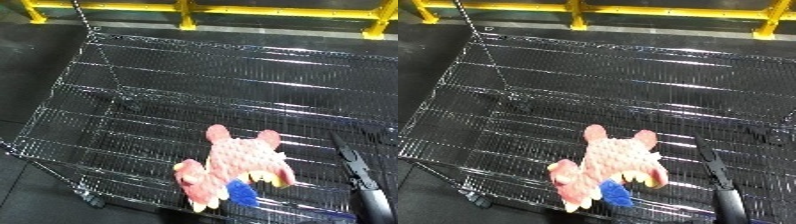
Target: Pick up the object and place it into the box
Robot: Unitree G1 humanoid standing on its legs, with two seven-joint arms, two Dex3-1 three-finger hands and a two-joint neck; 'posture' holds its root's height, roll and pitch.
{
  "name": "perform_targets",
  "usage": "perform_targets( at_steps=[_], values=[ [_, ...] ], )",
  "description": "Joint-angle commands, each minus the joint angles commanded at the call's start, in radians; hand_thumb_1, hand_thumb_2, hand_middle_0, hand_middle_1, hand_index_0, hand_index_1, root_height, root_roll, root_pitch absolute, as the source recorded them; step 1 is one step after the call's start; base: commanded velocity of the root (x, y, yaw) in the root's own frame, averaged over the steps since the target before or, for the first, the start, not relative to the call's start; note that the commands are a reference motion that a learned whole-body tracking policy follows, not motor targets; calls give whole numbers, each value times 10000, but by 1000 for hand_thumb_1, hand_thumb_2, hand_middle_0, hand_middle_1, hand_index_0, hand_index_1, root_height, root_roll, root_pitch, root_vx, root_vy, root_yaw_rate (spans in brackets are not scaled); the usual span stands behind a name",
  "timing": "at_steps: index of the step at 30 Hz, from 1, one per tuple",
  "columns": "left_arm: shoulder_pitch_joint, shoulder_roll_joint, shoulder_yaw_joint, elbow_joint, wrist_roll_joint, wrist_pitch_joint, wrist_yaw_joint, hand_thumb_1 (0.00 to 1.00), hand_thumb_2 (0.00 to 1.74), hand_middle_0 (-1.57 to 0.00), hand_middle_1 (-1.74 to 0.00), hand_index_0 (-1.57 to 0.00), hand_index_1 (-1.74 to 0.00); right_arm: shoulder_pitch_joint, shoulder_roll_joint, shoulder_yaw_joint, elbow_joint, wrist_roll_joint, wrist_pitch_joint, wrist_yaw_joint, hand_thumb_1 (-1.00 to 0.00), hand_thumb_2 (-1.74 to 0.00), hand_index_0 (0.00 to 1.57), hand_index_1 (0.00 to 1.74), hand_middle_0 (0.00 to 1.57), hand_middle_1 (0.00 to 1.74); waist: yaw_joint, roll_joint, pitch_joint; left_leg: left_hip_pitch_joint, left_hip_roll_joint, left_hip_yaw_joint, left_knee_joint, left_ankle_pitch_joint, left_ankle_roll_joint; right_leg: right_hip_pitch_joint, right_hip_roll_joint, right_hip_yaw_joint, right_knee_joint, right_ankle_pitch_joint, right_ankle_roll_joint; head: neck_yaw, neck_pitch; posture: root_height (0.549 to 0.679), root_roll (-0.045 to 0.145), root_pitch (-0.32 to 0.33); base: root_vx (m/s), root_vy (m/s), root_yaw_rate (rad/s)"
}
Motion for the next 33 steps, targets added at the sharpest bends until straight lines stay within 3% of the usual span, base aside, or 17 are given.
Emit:
perform_targets(
  at_steps=[7, 13, 19, 26, 33],
  values=[
    [98, 114, -93, -141, -118, -33, 23, 1000, 1740, -1570, -1740, -1570, -1740, -610, -595, 602, 375, -171, 201, 279, 0, 0, 0, 0, 0, 0, 149, 42, 104, -34, -10, -21, 6, 3, -30, -126, -56, -26, 78, 16, 16, 475, -537, 630, 54, -200, 11, 3, 19],
    [175, 168, -186, -28, -231, -96, 61, 1000, 1740, -1570, -1740, -1570, -1740, -1665, -1286, 1445, 1365, -761, 484, 396, 0, 0, 0, 0, 0, 0, 360, 102, 249, -163, -36, -68, 78, -1, -41, -276, -76, -36, 154, 57, 42, 1203, -650, 629, 52, -193, 8, 5, 25],
    [218, 286, -340, -73, -384, -270, 256, 1000, 1740, -1570, -1740, -1570, -1740, -2850, -1568, 2251, 2173, -1238, 573, 241, 0, 0, 0, 0, 0, 0, 674, 179, 456, -472, -97, -179, 235, -5, -37, -498, -101, -77, 257, 83, 56, 1743, -510, 627, 46, -178, 1, 2, 47],
    [58, 427, -772, -233, -476, -424, 379, 1000, 1740, -1570, -1740, -1570, -1740, -4405, -1519, 3169, 3553, -1614, 646, -154, 0, 0, 0, 0, 0, 0, 1001, 256, 864, -1059, -114, -343, 460, 46, -27, -1058, -84, -112, 518, 182, 91, 3200, -51, 623, 39, -151, -47, -5, 48],
    [275, 432, -1139, -173, -751, -509, 520, 1000, 1740, -1570, -1740, -1570, -1740, -5570, -1079, 3962, 4944, -1405, 695, -314, 0, 0, 0, 0, 0, 0, 1231, 301, 917, -1736, -44, -500, 769, 83, -37, -1649, -26, -180, 846, 166, 46, 4055, 220, 618, 31, -120, -26, -17, 53]
  ],
)
